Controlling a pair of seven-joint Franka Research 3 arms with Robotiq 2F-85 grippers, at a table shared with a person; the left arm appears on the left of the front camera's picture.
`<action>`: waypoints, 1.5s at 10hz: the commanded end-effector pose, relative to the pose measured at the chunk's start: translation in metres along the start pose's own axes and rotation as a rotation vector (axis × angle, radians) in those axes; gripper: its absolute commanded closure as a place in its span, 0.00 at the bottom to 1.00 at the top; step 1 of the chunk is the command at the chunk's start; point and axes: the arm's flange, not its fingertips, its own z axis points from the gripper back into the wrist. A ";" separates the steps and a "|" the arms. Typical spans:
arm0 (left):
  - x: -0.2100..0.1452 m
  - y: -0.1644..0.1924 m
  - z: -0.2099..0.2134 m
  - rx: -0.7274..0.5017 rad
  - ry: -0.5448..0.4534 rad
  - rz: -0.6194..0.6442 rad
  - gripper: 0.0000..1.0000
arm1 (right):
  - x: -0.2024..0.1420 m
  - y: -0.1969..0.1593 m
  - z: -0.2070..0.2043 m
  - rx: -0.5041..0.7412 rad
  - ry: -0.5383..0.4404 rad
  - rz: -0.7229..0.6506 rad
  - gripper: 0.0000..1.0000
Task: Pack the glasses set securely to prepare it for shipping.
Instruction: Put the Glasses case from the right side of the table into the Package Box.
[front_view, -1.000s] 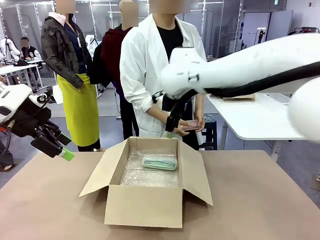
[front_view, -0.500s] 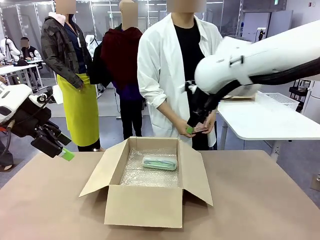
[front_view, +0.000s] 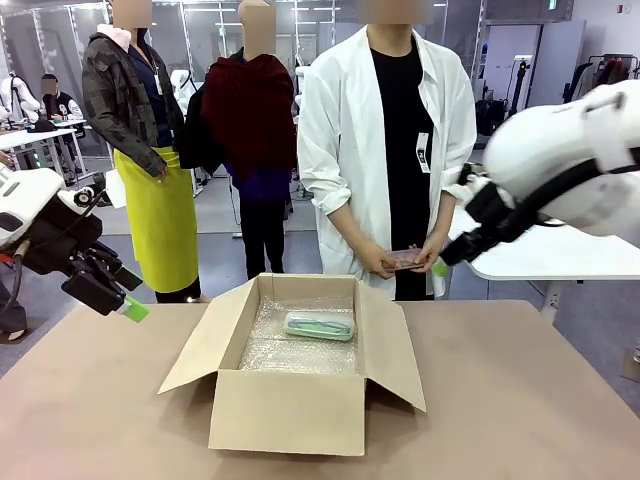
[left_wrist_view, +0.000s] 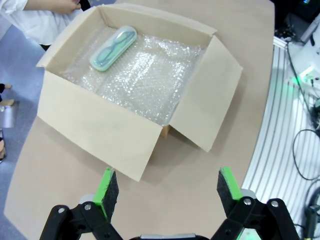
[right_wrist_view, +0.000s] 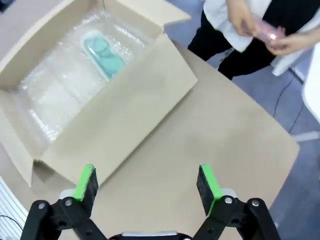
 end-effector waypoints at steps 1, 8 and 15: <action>-0.002 0.002 0.002 -0.022 -0.013 -0.017 0.00 | -0.034 -0.002 0.021 0.015 0.032 -0.008 0.00; -0.002 0.002 0.002 -0.022 -0.013 -0.017 0.00 | -0.086 -0.003 0.036 0.035 0.025 -0.003 0.00; -0.002 0.002 0.002 -0.022 -0.013 -0.017 0.00 | -0.091 -0.001 0.039 0.041 0.020 -0.032 0.00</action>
